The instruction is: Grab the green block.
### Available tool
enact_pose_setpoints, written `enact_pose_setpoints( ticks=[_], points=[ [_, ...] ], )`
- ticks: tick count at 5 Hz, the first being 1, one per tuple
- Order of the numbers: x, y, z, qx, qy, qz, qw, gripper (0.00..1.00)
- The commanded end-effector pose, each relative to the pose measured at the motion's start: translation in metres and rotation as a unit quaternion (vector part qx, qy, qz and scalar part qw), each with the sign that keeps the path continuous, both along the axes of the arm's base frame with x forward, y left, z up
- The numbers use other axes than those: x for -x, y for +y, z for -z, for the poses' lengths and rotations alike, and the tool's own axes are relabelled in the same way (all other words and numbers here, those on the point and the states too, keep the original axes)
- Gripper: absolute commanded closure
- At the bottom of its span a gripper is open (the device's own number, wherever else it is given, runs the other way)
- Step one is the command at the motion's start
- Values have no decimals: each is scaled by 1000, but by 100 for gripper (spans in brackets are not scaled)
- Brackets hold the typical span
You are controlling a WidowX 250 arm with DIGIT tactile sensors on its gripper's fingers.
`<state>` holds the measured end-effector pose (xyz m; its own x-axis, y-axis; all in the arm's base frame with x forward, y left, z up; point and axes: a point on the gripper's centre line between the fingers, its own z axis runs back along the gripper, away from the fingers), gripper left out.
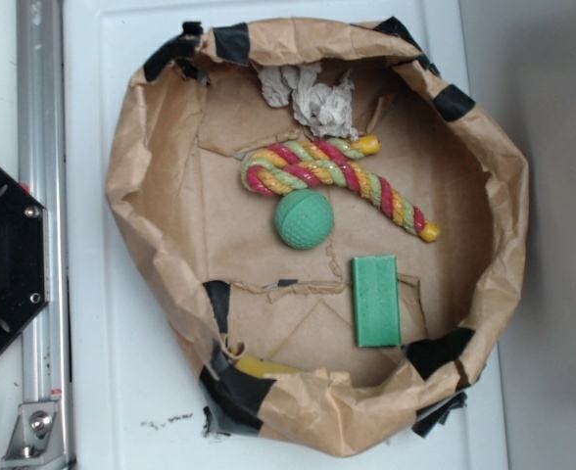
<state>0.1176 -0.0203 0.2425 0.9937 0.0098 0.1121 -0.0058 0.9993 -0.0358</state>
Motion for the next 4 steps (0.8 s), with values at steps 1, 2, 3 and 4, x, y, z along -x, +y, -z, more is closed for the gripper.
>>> enact_pose_setpoints(
  ticks=[1,2,3,4],
  points=[
    [0,0,0,0,0,0,1000,0],
    [-50,-9,12,17,-25,-45,999,0],
    [-100,-15,33,37,-26,-57,997,0],
    [-145,-8,83,22,-32,-181,983,0]
  ],
)
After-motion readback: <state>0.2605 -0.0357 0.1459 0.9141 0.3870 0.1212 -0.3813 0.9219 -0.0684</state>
